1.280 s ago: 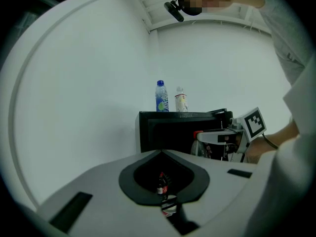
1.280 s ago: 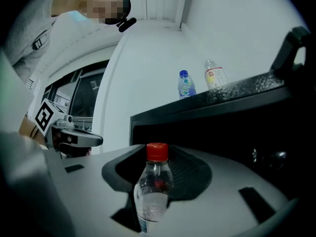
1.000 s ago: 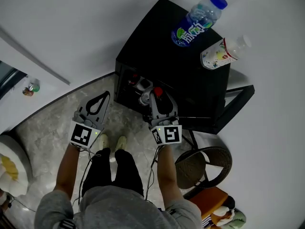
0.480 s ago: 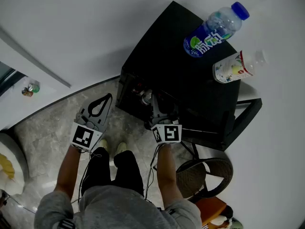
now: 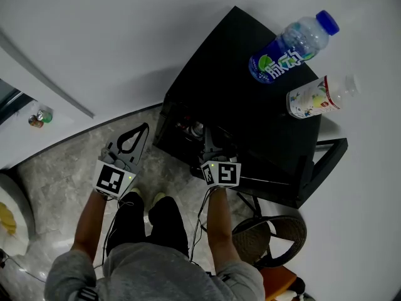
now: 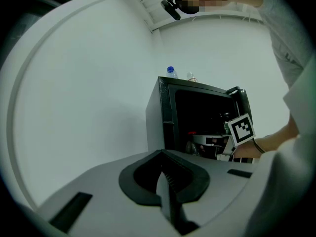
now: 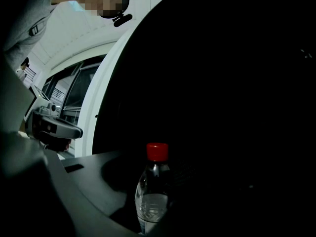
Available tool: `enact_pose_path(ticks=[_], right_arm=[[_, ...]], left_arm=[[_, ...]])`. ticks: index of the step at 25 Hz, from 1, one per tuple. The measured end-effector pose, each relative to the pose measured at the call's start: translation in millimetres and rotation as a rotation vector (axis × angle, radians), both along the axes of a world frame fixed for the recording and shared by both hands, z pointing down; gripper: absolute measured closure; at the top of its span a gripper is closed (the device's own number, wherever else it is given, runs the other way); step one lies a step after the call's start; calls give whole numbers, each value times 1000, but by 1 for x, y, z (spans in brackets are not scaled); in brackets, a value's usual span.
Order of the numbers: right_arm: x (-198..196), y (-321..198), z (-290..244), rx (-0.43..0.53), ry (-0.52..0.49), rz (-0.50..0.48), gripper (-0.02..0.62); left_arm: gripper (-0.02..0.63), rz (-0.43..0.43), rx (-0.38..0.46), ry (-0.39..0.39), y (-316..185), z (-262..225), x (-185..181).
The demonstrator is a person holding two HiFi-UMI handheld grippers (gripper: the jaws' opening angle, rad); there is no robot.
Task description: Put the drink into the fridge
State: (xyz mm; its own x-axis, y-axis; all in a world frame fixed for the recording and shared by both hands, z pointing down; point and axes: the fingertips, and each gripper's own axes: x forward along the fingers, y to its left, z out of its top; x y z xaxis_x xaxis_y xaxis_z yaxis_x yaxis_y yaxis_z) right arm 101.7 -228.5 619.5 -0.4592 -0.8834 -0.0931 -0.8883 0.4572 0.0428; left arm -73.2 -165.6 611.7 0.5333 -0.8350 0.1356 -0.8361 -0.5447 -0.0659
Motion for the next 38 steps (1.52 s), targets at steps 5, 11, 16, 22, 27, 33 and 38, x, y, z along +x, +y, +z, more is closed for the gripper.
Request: enact_pose_path(ticks=[5,11,16,22,27,33,38], right_arm=[[-2,-1,0,6,5,5,442],[2,-3,4,-35,-7,22,434],[4,0,5,-61,-8,21,382],[6,9,1,-76,3,28,374],[9,24,-6,-105,29,44,374],[5,46,-22,-127,45,50,377],[0,66,-41,-133,49,53,426]], left_arm=[[604,0,5,2,-1,-1,-1],[604,-1,-3,5,-1,-1,-2],[604,7,-3,4,2,-4,-1],[604,22,5,12,6,-13,2],[604,36,3,21,17,-27,2],[604,59,3,22,31,-50,2],[604,88,15,18,42,-74,5]])
